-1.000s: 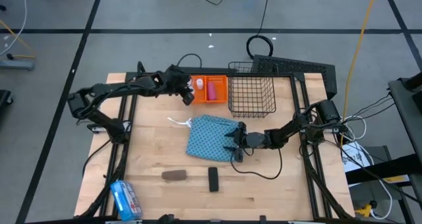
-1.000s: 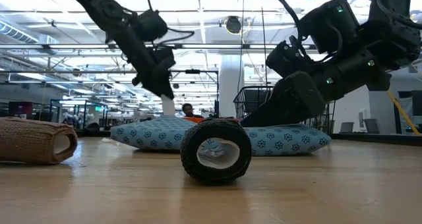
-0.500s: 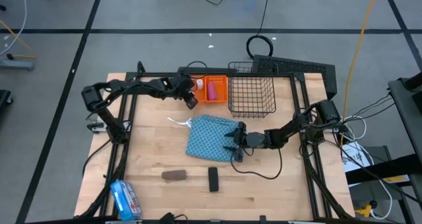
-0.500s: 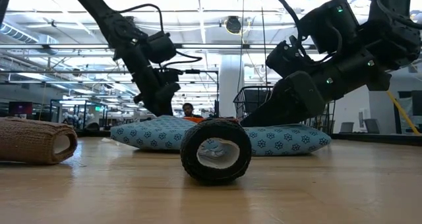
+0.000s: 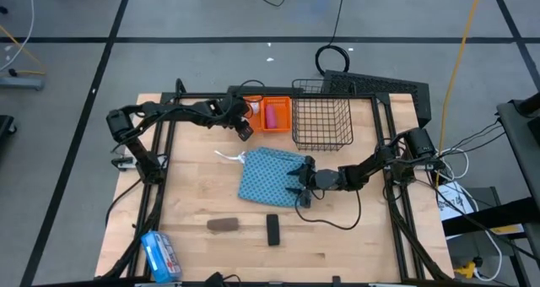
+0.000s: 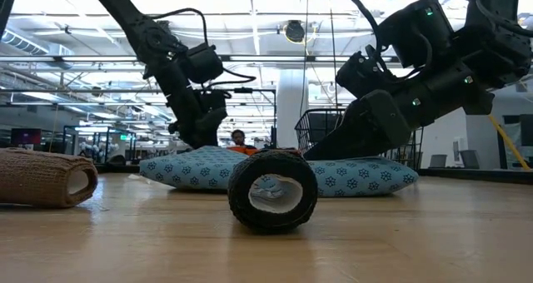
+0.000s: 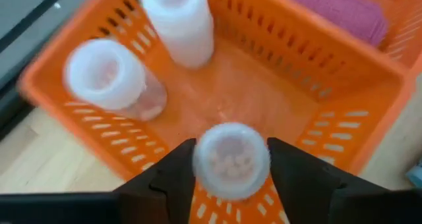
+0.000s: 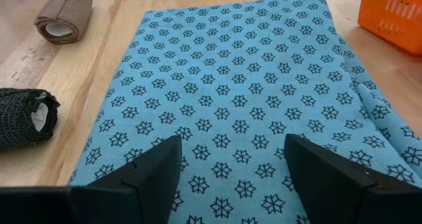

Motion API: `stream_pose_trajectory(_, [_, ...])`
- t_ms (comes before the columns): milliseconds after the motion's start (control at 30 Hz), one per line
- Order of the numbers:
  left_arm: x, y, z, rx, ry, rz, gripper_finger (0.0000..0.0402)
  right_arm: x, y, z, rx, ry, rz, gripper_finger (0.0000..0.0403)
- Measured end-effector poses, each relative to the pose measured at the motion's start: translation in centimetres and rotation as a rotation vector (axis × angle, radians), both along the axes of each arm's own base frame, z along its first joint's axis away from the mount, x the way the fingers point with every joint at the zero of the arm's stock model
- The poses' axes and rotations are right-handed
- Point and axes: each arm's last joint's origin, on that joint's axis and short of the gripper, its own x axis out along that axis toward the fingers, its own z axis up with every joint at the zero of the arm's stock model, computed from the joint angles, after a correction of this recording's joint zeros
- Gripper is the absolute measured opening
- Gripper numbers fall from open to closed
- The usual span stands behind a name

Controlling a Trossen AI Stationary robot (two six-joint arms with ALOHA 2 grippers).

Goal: Pick & Place Medicine items
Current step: Put the transparent pill bottle into the left orange basket, then put the brown bandage into the right orange basket

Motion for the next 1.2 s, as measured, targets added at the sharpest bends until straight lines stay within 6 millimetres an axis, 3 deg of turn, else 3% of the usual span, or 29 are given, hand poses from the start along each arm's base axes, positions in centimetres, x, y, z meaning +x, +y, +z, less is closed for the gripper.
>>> stream_pose_trajectory(300, [-0.4, -0.3, 1.3, 0.004, -0.024, -0.005, 0.0247, 0.0, 0.0, 0.0, 0.0, 0.0, 0.0, 0.0256])
stream_pose_trajectory(633, [-2.4, -1.9, 7.2, 0.097, -0.162, -0.058, 0.0246, 0.0, 0.0, 0.0, -0.001, 0.005, 0.0, 0.0256])
stream_pose_trajectory(933, [-6.2, -9.0, 13.0, 0.032, -0.257, -0.289, 0.023, 0.0, 0.0, 0.0, -0.001, 0.005, 0.0, 0.0256])
stream_pose_trajectory(1200, [-7.6, -16.3, 13.3, -0.196, -0.209, -0.415, 0.0223, 0.0, 0.0, 0.0, -0.001, 0.004, 0.0, 0.0256])
